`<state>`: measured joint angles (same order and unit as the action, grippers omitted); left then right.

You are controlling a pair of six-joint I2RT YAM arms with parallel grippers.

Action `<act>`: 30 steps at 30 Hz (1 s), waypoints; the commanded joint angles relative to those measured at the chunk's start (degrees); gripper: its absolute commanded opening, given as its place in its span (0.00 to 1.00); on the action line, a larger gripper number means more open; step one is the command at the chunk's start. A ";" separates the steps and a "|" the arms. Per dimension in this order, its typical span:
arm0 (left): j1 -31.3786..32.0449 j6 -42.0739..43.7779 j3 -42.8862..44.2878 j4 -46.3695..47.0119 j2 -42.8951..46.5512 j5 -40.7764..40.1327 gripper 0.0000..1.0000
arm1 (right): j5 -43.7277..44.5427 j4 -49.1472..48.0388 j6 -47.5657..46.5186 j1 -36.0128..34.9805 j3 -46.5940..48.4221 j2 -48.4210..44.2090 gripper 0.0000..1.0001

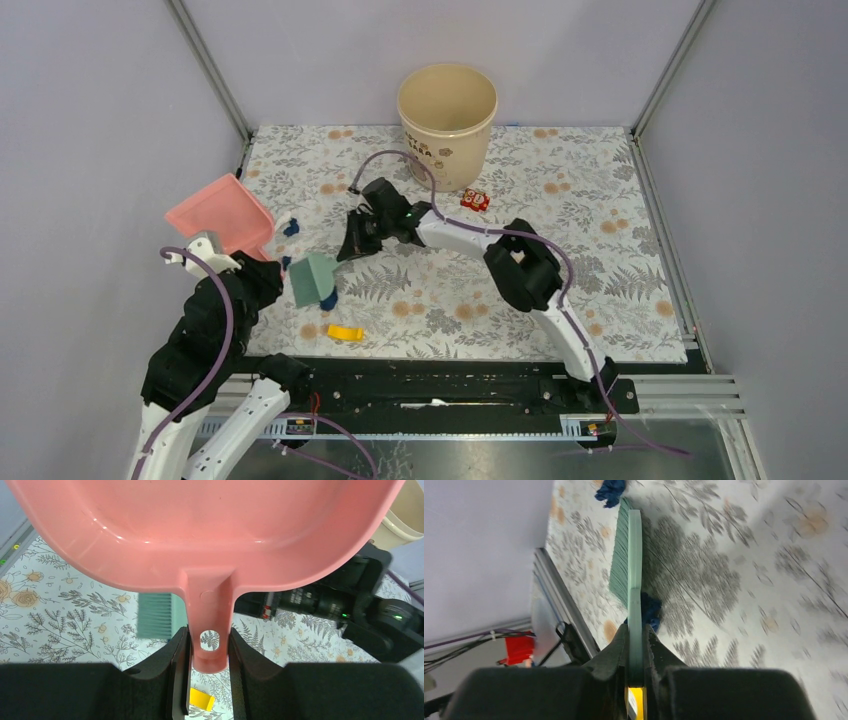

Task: Sweep away the paper scraps from the table

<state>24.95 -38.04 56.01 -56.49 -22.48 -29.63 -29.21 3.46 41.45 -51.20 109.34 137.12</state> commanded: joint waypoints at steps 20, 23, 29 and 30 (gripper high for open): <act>-0.23 0.61 -1.66 5.60 1.42 4.53 0.00 | 0.59 25.57 -27.81 15.43 -13.36 -32.82 0.00; -0.16 0.37 -1.05 5.03 1.15 5.23 0.00 | 1.46 26.16 -36.09 12.70 -7.50 -30.51 0.00; -0.19 0.29 -0.74 4.67 1.49 4.97 0.00 | -8.43 24.27 -33.34 11.48 2.46 -22.24 0.00; -0.19 0.21 -0.91 4.71 1.59 4.89 0.00 | -9.05 24.10 -33.30 10.62 4.26 -20.65 0.00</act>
<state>24.95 -37.58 54.26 -54.33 -21.74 -25.19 -31.44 28.69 9.56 -39.09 107.63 110.34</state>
